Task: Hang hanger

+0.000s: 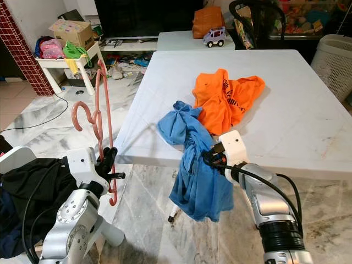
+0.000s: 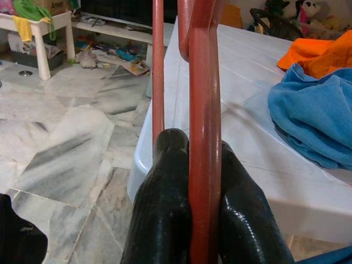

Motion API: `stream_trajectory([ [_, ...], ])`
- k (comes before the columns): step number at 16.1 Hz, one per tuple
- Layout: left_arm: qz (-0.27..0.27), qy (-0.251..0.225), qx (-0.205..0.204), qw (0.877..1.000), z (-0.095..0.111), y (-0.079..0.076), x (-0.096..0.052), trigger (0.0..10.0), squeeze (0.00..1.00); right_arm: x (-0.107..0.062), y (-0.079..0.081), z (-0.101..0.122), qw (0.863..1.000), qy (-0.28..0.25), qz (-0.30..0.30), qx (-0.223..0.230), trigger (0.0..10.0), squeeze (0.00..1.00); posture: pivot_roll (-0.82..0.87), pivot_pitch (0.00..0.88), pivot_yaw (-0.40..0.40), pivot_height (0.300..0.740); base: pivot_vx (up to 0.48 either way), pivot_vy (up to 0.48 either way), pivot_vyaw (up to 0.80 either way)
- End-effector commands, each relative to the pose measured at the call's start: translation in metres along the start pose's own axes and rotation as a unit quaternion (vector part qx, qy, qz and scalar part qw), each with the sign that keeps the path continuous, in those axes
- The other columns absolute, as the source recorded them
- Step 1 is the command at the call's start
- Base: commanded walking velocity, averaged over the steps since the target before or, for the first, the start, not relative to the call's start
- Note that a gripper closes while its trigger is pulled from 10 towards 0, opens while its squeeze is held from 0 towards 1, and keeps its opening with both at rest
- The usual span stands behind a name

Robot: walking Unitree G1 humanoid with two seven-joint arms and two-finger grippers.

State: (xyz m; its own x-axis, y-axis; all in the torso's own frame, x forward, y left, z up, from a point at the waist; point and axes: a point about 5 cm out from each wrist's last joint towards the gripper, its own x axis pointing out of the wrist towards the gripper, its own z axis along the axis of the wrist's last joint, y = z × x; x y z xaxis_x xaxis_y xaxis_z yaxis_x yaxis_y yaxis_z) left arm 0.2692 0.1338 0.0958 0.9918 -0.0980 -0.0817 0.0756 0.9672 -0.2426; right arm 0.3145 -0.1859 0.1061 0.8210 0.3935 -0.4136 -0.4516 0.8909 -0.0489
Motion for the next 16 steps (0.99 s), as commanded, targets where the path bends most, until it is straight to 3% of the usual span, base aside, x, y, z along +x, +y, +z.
stream_trajectory([
  [1, 0.005, -0.003, 0.005, 1.000, 0.003, 0.001, 0.001, 10.0, 0.00, 0.000, 0.003, -0.001, 1.000, 0.003, 0.006, 0.002, 0.0, 0.00, -0.06, 0.000, 0.068, 0.740, 0.000, 0.000, 0.00],
  [4, 0.009, 0.000, 0.004, 1.000, 0.002, 0.001, 0.000, 10.0, 0.00, 0.006, 0.002, -0.006, 0.998, 0.020, -0.012, 0.055, 0.0, 0.00, -0.06, 0.000, 0.061, 0.740, 0.000, 0.000, 0.00],
  [6, 0.010, 0.001, 0.004, 1.000, 0.001, 0.000, 0.000, 10.0, 0.00, 0.014, -0.009, -0.007, 0.996, 0.034, -0.050, 0.059, 0.0, 0.00, -0.05, 0.000, 0.052, 0.740, 0.000, 0.000, 0.00],
  [11, 0.018, 0.002, 0.003, 1.000, 0.000, 0.002, -0.002, 10.0, 0.00, 0.032, -0.006, 0.010, 0.996, 0.032, -0.047, 0.073, 0.0, 0.00, -0.04, 0.000, 0.041, 0.740, 0.000, 0.000, 0.00],
  [12, 0.019, 0.002, 0.003, 1.000, 0.000, 0.001, -0.003, 10.0, 0.00, 0.037, -0.004, 0.020, 0.995, 0.022, -0.044, 0.083, 0.0, 0.00, -0.03, 0.000, 0.040, 0.740, 0.000, 0.000, 0.00],
  [15, 0.021, 0.003, 0.005, 1.000, 0.000, 0.001, -0.003, 10.0, 0.00, 0.057, -0.005, 0.092, 0.991, -0.073, -0.062, 0.099, 0.0, 0.00, -0.02, 0.000, 0.037, 0.740, 0.000, 0.000, 0.00],
  [16, 0.021, 0.003, 0.006, 1.000, 0.000, 0.001, -0.004, 10.0, 0.00, 0.059, -0.006, 0.131, 0.985, -0.121, -0.085, 0.092, 0.0, 0.00, -0.02, 0.000, 0.036, 0.740, 0.000, 0.000, 0.00],
])
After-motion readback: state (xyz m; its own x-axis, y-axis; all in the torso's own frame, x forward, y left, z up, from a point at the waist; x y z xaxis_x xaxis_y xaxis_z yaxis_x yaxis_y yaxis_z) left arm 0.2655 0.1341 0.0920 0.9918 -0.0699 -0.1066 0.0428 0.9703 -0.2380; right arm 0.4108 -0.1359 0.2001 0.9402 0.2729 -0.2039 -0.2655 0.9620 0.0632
